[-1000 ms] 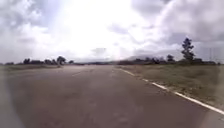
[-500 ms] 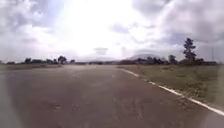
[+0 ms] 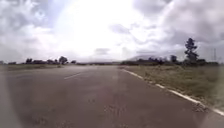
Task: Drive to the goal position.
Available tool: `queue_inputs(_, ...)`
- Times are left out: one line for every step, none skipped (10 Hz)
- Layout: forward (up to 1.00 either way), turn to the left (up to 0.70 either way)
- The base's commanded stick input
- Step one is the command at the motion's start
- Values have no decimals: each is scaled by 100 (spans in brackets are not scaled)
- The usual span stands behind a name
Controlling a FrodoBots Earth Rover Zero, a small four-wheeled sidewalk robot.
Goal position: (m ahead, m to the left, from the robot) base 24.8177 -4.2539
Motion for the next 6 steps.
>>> queue_inputs(100, 0)
queue_inputs(100, 0)
queue_inputs(100, 0)
queue_inputs(100, 0)
queue_inputs(100, 0)
queue_inputs(100, 0)
